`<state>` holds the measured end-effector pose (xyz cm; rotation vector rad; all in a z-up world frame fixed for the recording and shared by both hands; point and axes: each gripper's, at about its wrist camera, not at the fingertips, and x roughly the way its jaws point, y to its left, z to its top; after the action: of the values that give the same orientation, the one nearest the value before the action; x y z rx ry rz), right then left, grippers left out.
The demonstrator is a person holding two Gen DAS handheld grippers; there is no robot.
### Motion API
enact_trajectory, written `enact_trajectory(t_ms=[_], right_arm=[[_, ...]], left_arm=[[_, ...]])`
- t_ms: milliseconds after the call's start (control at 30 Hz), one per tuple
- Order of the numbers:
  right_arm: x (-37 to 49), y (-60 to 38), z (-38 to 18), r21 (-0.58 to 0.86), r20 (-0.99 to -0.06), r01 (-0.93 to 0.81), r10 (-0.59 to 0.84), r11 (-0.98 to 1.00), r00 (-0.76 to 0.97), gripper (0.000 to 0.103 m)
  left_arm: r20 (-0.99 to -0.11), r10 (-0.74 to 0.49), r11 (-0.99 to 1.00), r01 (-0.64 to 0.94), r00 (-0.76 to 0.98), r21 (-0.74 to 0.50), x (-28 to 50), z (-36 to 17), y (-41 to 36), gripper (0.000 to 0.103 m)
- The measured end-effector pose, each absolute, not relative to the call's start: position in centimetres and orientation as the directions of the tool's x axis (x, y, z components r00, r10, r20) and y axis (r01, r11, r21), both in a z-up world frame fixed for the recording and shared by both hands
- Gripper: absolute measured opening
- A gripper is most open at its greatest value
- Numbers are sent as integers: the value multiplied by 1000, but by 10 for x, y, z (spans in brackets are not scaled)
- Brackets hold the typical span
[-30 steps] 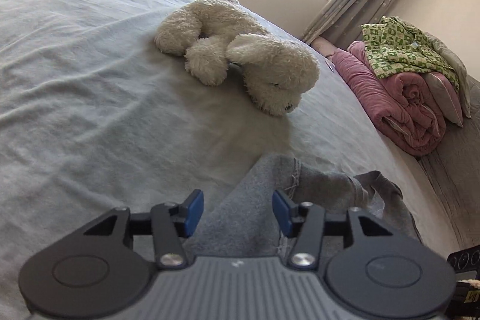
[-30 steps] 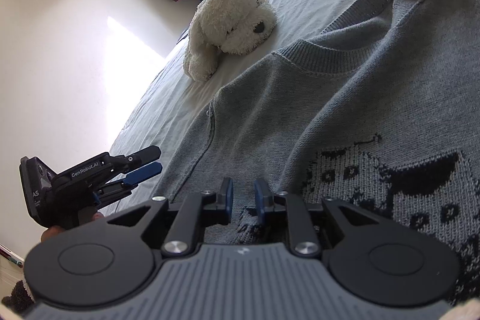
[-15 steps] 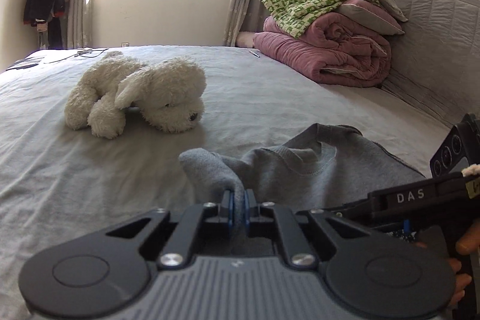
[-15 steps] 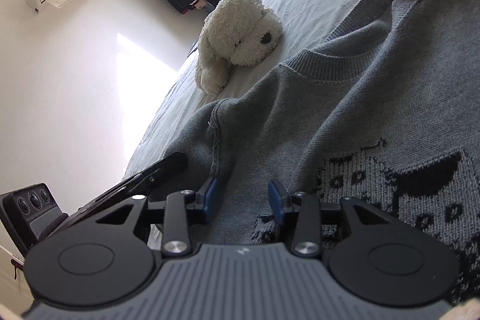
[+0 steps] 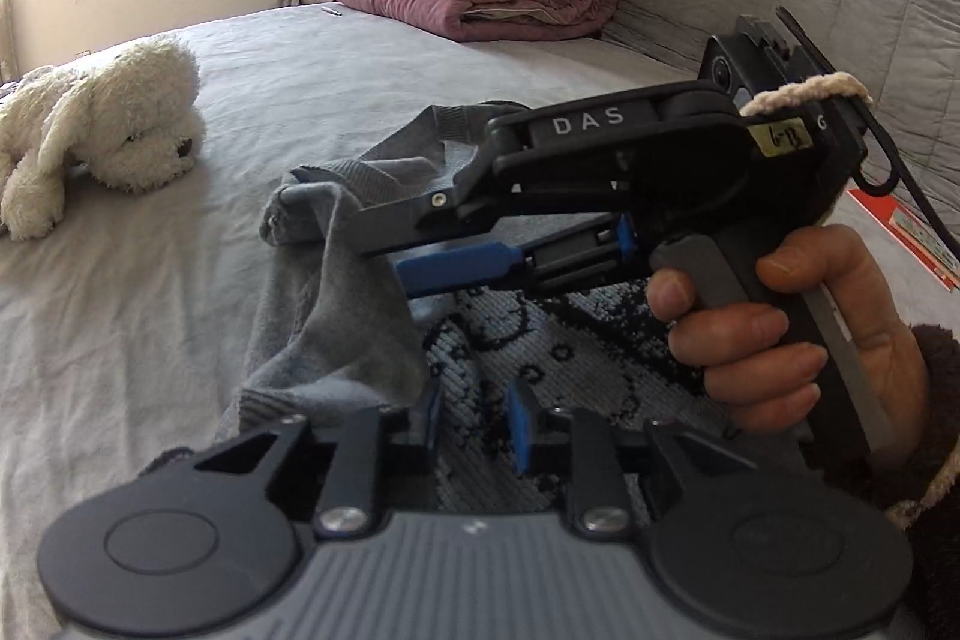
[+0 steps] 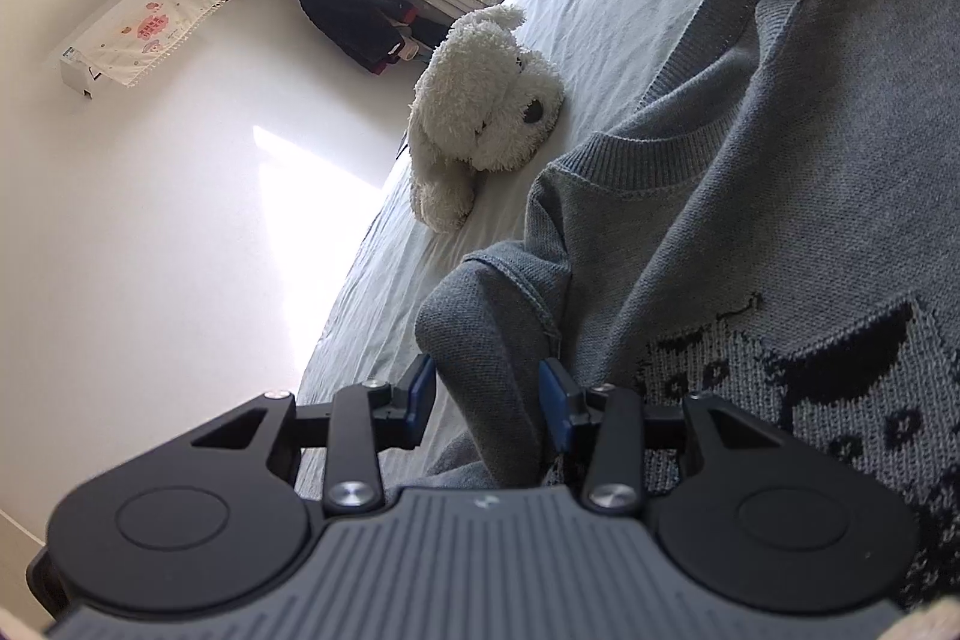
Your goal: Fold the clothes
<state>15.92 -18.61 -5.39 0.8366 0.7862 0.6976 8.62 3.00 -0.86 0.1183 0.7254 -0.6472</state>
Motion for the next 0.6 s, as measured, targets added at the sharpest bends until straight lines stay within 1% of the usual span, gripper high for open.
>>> enact_trajectory(t_ms=[100, 300, 400, 467, 567, 600], right_arm=[[160, -182, -53, 823, -343, -226, 773, 521, 533, 43], [160, -182, -46, 829, -303, -254, 783, 498, 544, 43], [159, -184, -43, 838, -264, -274, 791, 472, 552, 43], [158, -184, -41, 851, -217, -302, 812, 429, 542, 43], [161, -179, -42, 886, -141, -327, 861, 330, 489, 43], [162, -176, -44, 890, -142, -322, 868, 322, 476, 43]], left_arm=[[-638, -511, 805, 581, 576, -120, 83, 0, 37, 38], [-614, -513, 814, 567, 599, -126, 76, 17, 52, 44], [-586, -517, 831, 530, 624, -169, 76, 25, 68, 50], [-576, -506, 850, 486, 642, -204, 80, 26, 80, 52], [-603, -463, 885, 375, 649, -275, 95, 19, 99, 52], [-620, -452, 892, 338, 641, -301, 101, 13, 105, 52]])
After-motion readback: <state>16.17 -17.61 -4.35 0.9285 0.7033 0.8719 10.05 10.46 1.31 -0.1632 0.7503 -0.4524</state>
